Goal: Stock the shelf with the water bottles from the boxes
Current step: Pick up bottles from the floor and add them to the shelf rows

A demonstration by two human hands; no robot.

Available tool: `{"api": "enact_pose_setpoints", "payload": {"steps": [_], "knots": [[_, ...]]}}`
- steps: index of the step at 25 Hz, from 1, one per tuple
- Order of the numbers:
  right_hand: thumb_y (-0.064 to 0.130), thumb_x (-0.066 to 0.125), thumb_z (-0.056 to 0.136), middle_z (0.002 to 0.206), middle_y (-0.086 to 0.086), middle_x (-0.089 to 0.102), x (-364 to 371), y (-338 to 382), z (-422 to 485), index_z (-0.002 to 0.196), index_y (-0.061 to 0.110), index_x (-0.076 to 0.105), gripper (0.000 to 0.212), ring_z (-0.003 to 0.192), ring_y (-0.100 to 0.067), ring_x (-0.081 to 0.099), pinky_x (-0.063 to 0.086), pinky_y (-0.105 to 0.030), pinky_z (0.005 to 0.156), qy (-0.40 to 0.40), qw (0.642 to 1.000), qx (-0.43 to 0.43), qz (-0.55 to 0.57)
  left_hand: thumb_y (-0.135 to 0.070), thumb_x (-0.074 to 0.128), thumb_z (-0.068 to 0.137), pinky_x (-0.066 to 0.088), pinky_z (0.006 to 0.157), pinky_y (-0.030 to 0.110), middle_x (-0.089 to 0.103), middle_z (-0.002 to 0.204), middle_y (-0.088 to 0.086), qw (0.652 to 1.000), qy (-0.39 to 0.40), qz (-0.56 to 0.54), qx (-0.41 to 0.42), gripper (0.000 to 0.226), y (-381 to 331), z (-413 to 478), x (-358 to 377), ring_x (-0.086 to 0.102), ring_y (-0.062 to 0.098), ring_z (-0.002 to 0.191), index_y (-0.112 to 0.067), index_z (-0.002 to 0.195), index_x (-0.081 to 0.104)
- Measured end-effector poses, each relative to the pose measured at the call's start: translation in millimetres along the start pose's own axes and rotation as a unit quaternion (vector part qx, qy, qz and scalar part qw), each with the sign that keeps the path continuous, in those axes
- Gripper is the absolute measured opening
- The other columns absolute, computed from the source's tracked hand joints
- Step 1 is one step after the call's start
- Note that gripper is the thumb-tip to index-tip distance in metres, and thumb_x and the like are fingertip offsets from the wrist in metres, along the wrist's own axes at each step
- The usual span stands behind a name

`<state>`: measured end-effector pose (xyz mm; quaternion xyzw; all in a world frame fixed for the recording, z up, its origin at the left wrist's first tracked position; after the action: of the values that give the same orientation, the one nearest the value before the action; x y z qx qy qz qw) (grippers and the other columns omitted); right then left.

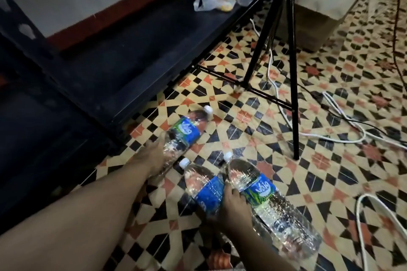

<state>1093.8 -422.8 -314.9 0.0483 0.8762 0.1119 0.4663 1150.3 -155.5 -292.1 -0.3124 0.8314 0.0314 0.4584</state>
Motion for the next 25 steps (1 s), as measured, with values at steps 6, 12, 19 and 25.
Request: {"api": "enact_pose_setpoints", "payload": {"steps": [6, 12, 19, 25], "knots": [[0.056, 0.071, 0.078, 0.135, -0.014, 0.05, -6, 18, 1, 0.155, 0.016, -0.003, 0.114, 0.122, -0.03, 0.051, 0.044, -0.045, 0.105, 0.015, 0.996, 0.042, 0.072, -0.034, 0.057, 0.094, 0.053, 0.09, 0.046, 0.055, 0.123, 0.016, 0.979, 0.104, -0.14, -0.105, 0.06, 84, -47, 49, 0.061, 0.03, 0.104, -0.022, 0.14, 0.021], [0.036, 0.085, 0.072, 0.13, -0.014, 0.05, -5, 46, 12, 0.147, 0.019, 0.023, 0.099, 0.11, -0.028, 0.059, 0.056, -0.044, 0.09, 0.061, 0.948, 0.098, 0.297, -0.014, 0.065, 0.093, 0.046, 0.091, 0.026, 0.054, 0.128, 0.017, 0.941, 0.183, -0.217, -0.183, 0.094, 89, -113, 77, 0.058, 0.021, 0.104, -0.012, 0.154, -0.007], [0.041, 0.084, 0.073, 0.159, -0.022, 0.017, 17, 31, 15, 0.156, 0.01, 0.002, 0.12, 0.144, -0.042, 0.024, 0.029, -0.054, 0.116, 0.075, 0.928, 0.133, 0.341, -0.053, 0.09, 0.054, 0.043, 0.106, 0.048, 0.043, 0.14, 0.016, 0.914, 0.05, -0.324, -0.24, 0.123, 92, -94, 88, 0.05, 0.036, 0.125, -0.016, 0.147, 0.019], [0.067, 0.08, 0.062, 0.159, -0.023, 0.012, 15, 41, -1, 0.156, 0.015, -0.001, 0.134, 0.145, -0.04, 0.018, 0.031, -0.049, 0.113, 0.059, 0.98, 0.121, 0.145, -0.047, 0.091, 0.058, 0.038, 0.107, 0.053, 0.025, 0.158, 0.019, 0.916, -0.006, -0.318, -0.243, 0.133, 83, -96, 89, 0.036, 0.043, 0.139, -0.023, 0.154, 0.002]]}}
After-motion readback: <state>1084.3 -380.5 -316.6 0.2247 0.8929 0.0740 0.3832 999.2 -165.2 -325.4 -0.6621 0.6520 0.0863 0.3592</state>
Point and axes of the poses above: each hand's wrist, its own z-axis towards the middle knuckle, its own x-axis out of the palm, y = z × x, the point moved 9 cm from there along z, towards the middle knuckle
